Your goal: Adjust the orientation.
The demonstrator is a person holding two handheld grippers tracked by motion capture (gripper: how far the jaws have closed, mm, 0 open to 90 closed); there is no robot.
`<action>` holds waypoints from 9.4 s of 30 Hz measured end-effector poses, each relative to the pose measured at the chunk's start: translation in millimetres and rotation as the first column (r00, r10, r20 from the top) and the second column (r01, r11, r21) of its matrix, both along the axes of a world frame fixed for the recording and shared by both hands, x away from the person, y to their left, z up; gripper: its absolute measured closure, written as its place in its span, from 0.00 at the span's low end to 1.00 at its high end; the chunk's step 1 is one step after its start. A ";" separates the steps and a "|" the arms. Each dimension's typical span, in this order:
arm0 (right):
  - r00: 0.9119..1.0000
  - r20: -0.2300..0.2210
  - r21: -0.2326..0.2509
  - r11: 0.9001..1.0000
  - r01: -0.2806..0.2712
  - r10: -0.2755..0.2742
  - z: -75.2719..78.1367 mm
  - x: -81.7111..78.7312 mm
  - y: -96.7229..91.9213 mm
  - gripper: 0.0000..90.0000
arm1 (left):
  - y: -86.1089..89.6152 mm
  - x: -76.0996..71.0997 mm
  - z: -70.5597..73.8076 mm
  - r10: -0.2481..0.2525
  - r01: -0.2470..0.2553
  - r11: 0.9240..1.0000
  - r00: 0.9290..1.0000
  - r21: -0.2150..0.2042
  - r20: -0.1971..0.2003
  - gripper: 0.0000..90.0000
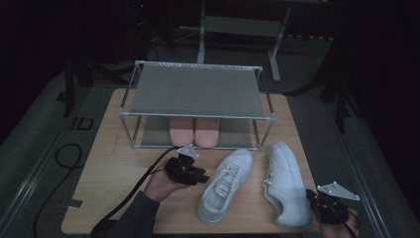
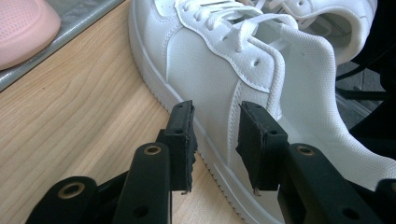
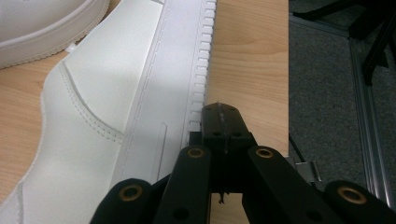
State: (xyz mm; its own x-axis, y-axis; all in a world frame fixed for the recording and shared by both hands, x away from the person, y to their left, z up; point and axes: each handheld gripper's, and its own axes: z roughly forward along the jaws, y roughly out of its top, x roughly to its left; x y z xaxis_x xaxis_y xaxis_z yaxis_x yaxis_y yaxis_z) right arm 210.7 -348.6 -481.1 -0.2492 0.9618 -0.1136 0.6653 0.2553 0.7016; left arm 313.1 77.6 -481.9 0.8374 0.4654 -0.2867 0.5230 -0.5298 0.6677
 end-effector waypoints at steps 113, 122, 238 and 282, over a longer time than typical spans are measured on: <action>0.993 0.068 0.107 0.991 0.086 -0.093 -4.8 22.3 -32.6 1.00 | -9.9 4.9 -7.0 -0.027 0.027 1.000 0.999 0.004 -0.023 0.73; 0.993 0.049 0.126 0.987 0.099 -0.106 -11.2 32.7 -36.9 1.00 | -11.1 6.6 -8.8 -0.025 0.025 1.000 0.999 0.004 -0.030 0.73; 0.962 0.066 0.208 0.940 -0.272 0.264 -22.5 6.8 54.1 1.00 | -14.1 10.1 -18.1 0.023 -0.023 1.000 1.000 0.000 0.021 0.71; 0.994 0.012 0.210 0.972 -0.109 0.109 -43.0 24.5 13.5 0.97 | -57.3 40.2 -39.9 0.065 -0.067 0.997 0.995 0.024 0.080 0.87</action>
